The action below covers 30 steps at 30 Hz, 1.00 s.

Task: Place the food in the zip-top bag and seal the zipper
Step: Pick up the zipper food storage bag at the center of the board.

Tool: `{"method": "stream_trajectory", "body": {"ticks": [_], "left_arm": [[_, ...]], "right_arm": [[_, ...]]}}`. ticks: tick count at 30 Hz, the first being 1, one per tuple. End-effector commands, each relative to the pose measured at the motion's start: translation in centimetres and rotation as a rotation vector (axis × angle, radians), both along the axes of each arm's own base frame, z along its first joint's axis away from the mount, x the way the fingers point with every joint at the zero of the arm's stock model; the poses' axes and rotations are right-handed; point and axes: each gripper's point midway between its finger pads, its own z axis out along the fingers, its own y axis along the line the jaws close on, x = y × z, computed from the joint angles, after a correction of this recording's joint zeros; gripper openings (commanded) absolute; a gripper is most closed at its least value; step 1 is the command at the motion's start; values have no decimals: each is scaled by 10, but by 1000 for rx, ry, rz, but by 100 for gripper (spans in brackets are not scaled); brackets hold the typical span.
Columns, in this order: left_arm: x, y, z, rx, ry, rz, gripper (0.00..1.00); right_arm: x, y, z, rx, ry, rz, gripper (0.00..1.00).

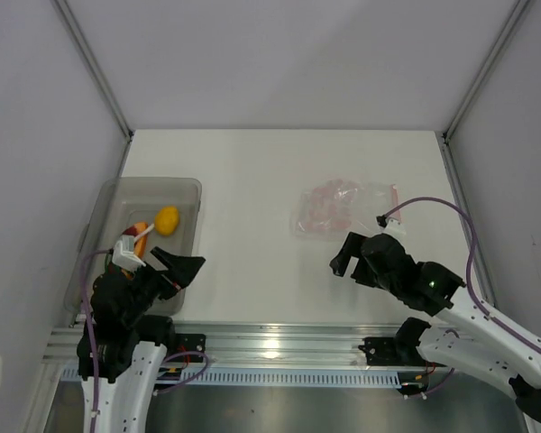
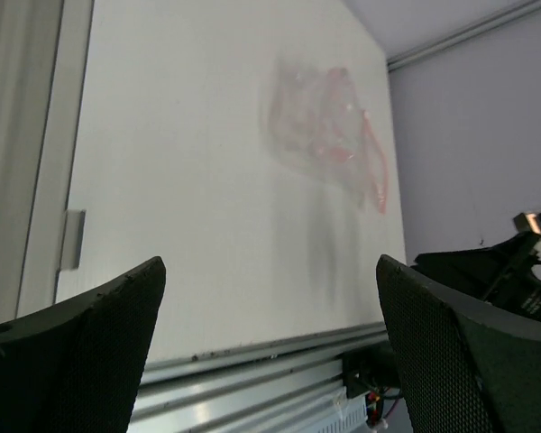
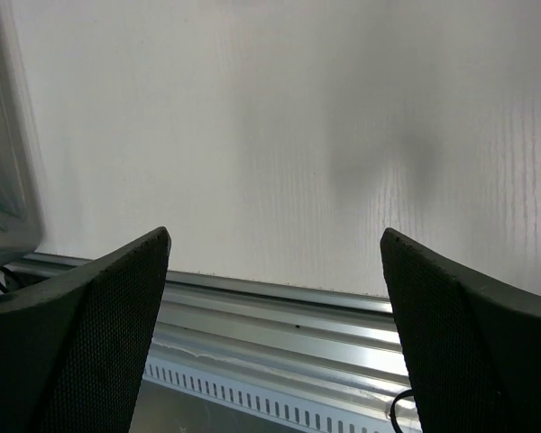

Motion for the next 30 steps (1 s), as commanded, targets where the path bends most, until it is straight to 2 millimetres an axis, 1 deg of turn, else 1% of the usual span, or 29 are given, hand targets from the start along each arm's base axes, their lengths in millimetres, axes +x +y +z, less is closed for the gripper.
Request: {"method": "stream_trajectory", "body": {"ticks": [1, 2, 4, 5, 6, 8, 9, 10, 11, 12, 13, 15, 16, 18, 19, 21, 22, 23, 24, 25, 26, 27, 29, 30], "left_arm": [[-26, 1, -9, 75, 141, -45, 99], [-28, -3, -7, 77, 145, -80, 100], [-32, -7, 4, 60, 114, -104, 100], [-33, -7, 6, 52, 106, -94, 99], [-34, -6, 8, 51, 74, -91, 99], [-34, -9, 16, 50, 9, -105, 100], [-38, -11, 19, 42, -24, -118, 100], [-37, -12, 14, 36, -21, -123, 99], [-37, -13, 16, 31, -37, -130, 99], [-37, -15, 16, 28, -48, -139, 99], [-36, -18, 9, 20, -29, -158, 100], [-36, -20, 4, 11, -14, -171, 100], [-36, -23, -1, -1, 1, -193, 99], [-36, -27, -1, -7, -16, -221, 100], [-37, -28, -2, -8, -11, -224, 100], [-37, -27, -2, 3, -14, -226, 100], [-38, -26, 0, 10, -19, -226, 100], [-38, -26, 0, 22, -25, -229, 99], [-39, -25, 3, 28, -34, -229, 100], [-40, -24, 5, 43, -42, -230, 99], [-40, -23, 5, 55, -44, -230, 99], [-42, -22, 11, 62, -62, -232, 99], [-44, -22, 10, 83, -62, -247, 99], [-45, -20, 12, 93, -69, -239, 99]], "right_arm": [[4, -11, 23, 21, -90, -5, 99], [4, -14, 24, 15, -100, 0, 99], [3, -14, 34, 44, -128, 24, 99], [4, -17, 34, 23, -136, 40, 100], [6, -23, 35, 15, -125, 21, 99], [9, -25, 33, -9, -98, 37, 99], [16, -32, 34, -7, -89, 7, 99], [19, -32, 35, 1, -80, 7, 100], [18, -28, 32, 17, -50, 40, 99], [24, -32, 33, 29, -47, 16, 99], [27, -33, 35, 40, -51, 12, 100], [33, -37, 34, 32, -42, -3, 99], [40, -45, 35, 28, -40, -40, 99], [48, -49, 30, 32, -9, -47, 99], [57, -61, 27, 33, 2, -102, 99], [68, -68, 20, 52, 47, -131, 99], [75, -72, 19, 63, 51, -149, 99], [83, -82, 20, 91, 60, -185, 99], [92, -86, 16, 90, 72, -204, 99], [96, -91, 15, 86, 78, -221, 99], [103, -102, 18, 73, 72, -262, 99], [108, -106, 14, 59, 82, -279, 99], [116, -119, 13, 39, 79, -325, 99], [122, -128, 11, 40, 71, -358, 99]]}}
